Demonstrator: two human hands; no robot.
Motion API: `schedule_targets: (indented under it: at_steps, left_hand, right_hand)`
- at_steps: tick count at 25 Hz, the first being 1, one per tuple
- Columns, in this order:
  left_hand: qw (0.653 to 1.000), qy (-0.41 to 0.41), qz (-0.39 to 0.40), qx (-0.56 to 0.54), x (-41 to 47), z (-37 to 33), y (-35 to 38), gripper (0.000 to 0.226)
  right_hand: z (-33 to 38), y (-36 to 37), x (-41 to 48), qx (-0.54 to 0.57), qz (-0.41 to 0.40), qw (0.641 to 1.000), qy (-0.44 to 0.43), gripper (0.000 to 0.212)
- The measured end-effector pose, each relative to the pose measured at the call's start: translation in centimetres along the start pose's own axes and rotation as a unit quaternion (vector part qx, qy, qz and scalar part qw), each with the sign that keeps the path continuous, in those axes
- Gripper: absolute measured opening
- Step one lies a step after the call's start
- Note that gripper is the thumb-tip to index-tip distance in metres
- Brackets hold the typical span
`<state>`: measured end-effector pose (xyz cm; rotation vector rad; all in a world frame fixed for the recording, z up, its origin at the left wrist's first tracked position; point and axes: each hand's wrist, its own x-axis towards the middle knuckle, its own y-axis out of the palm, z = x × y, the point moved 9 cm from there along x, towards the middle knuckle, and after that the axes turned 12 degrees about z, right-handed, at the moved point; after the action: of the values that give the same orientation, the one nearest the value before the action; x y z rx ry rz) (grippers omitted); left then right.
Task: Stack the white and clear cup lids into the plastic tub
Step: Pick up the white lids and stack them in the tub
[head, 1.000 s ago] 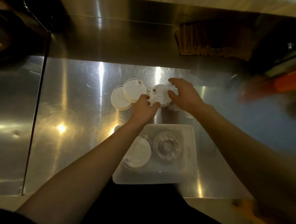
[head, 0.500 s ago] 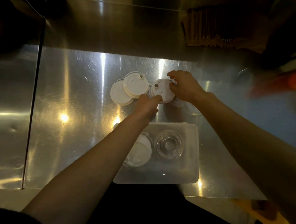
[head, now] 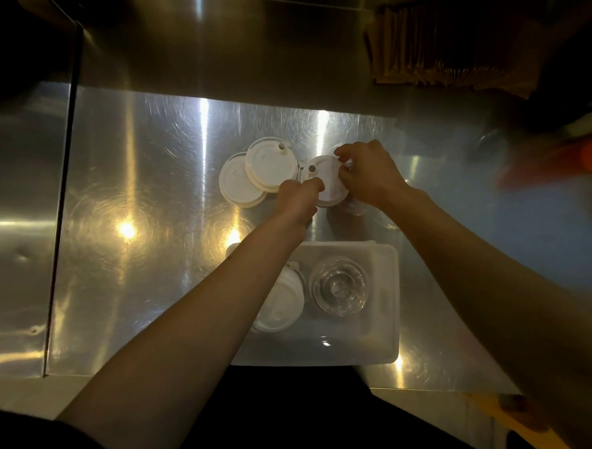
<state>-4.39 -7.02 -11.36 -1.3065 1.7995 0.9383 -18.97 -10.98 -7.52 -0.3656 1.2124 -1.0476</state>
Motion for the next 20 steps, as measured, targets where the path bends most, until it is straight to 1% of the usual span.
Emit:
schedule_targets:
  at_steps: [4, 9, 12, 14, 17, 20]
  left_hand:
    - [1.0, 0.003, -0.002, -0.003, -0.4, 0.1, 0.3, 0.045]
    - [1.0, 0.015, 0.003, -0.014, -1.3, -0.3, 0.7, 0.069]
    - [0.998, 0.021, 0.01, -0.052, -1.4, -0.3, 0.9, 0.073]
    - [0.998, 0.027, 0.015, -0.062, -1.8, -0.4, 1.1, 0.069]
    - [0.996, 0.042, 0.006, -0.075, -2.1, -0.6, 0.9, 0.055]
    - [0.997, 0.046, -0.016, -0.054, -2.5, -1.0, 0.4, 0.047]
  right_hand:
    - [-0.1, 0.1, -0.3, 0.017, -0.017, 1.0, 0.002, 0.031]
    - [0.0, -0.1, -0.9, 0.016, -0.033, 0.999, 0.001, 0.034]
    - [0.2, -0.5, -1.4, 0.01, -0.053, 0.999, -0.007, 0.038]
    - [0.2, -0.7, -1.9, 0.015, -0.06, 0.998, -0.005, 0.039]
    - [0.3, -0.9, -2.5, 0.026, -0.068, 0.997, -0.003, 0.04]
    - [0.2, -1.0, -2.7, 0.054, -0.072, 0.996, -0.01, 0.04]
